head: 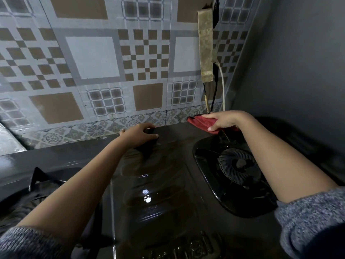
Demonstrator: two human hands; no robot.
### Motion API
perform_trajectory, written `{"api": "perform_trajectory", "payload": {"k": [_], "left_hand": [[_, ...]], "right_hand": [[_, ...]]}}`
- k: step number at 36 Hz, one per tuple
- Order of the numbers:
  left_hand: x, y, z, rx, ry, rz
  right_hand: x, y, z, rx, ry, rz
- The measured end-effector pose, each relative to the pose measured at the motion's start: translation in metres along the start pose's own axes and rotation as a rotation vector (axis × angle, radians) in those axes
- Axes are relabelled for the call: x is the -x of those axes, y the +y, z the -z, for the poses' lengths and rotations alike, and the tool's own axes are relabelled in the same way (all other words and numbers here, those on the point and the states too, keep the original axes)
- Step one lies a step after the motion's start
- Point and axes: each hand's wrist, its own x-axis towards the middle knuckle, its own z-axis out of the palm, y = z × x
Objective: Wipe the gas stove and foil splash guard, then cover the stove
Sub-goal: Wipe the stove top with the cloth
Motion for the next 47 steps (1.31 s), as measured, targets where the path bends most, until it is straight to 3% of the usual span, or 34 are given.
{"api": "perform_trajectory", "payload": {"k": [12, 38, 47], "left_hand": [[0.015, -0.014, 0.013, -0.070, -0.026, -0.023], [0.073, -0.105, 0.069, -0.173, -0.062, -0.056], [0.088, -0.112, 0.070, -0.207, -0.014, -0.131]], "right_hand": [[0.001, -0.038, -0.015, 0.047, 0.037, 0.071], [0.046, -0.138, -0.100, -0.057, 0.236, 0.014], [0.056, -0.138, -0.107, -0.168, 0.485, 0.036]]}}
